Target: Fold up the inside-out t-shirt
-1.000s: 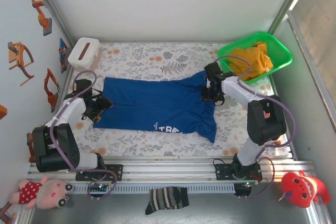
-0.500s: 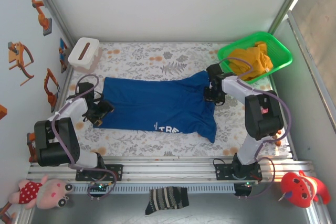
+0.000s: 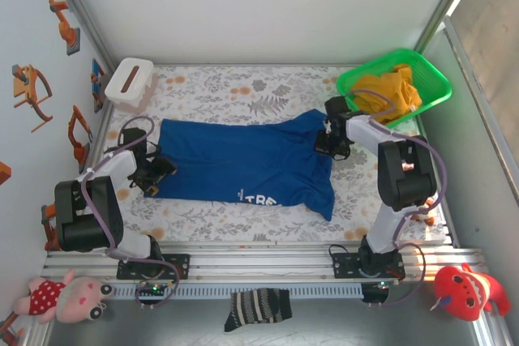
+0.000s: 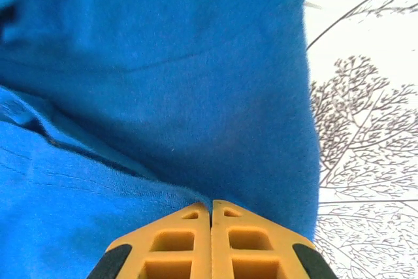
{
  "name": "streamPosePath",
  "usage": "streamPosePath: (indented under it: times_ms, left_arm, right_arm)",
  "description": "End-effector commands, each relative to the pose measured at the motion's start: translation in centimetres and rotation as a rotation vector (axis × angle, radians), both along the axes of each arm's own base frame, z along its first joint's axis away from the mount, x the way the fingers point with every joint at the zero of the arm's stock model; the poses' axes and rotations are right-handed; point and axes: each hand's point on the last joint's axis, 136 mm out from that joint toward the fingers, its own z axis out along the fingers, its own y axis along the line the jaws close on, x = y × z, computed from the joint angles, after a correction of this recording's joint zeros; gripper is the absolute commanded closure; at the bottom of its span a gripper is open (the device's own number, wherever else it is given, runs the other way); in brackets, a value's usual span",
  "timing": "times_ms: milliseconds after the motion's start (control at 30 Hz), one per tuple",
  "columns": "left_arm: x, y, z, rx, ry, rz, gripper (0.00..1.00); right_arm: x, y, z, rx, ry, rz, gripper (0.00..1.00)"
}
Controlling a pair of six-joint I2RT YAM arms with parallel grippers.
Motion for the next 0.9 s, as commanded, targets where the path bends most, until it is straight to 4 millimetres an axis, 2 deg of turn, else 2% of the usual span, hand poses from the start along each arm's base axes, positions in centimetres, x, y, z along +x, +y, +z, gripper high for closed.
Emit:
streamPosePath:
  times_ms: [0,133,300,333,367,400,467,533,733,867]
  left_arm:
    - [-1.4,0.3,-1.8,0.025,0.063,0.001,0.27]
    - [-1.5,0.3,-1.8,0.029,0.063,-0.002,0.27]
    - [-1.3,0.2,-1.5,0.023,0.055,0.0,0.27]
    - [-1.3,0.2,-1.4,0.021,0.053,0.001,0.27]
    - [-1.1,0.2,-1.2,0.02,0.047,-0.001,0.27]
    - [-1.0,0.2,-1.0,0.018,0.046,-0.002,0.27]
    - [-0.8,0.2,-0.3,0.021,0.032,-0.002,0.27]
    - [-0.4,0.3,1.0,0.028,0.005,-0.002,0.27]
    - [-0.4,1.0,4.2,0.016,-0.056,0.038,0.26]
    - [-1.4,1.2,4.3,-0.042,-0.047,0.084,0.25]
  right_arm:
    - [2.6,0.1,4.9,0.068,-0.124,-0.015,1.0]
    - [4.0,0.0,5.7,0.081,-0.139,-0.001,1.0]
    - [4.6,-1.0,6.0,0.039,-0.163,0.012,1.0]
    - [4.4,-1.3,6.2,0.03,-0.168,0.013,0.83]
    - [4.1,-1.5,6.4,0.028,-0.168,0.013,0.72]
    - [3.6,-1.5,6.7,0.029,-0.167,0.013,0.68]
    - [2.0,-2.0,7.2,0.021,-0.157,0.003,0.66]
    - [-0.6,-2.5,7.5,0.017,-0.139,-0.016,0.66]
    - [-9.7,-3.9,5.5,0.011,-0.012,-0.058,0.66]
    - [-14.2,-3.5,4.3,0.05,0.043,-0.074,0.66]
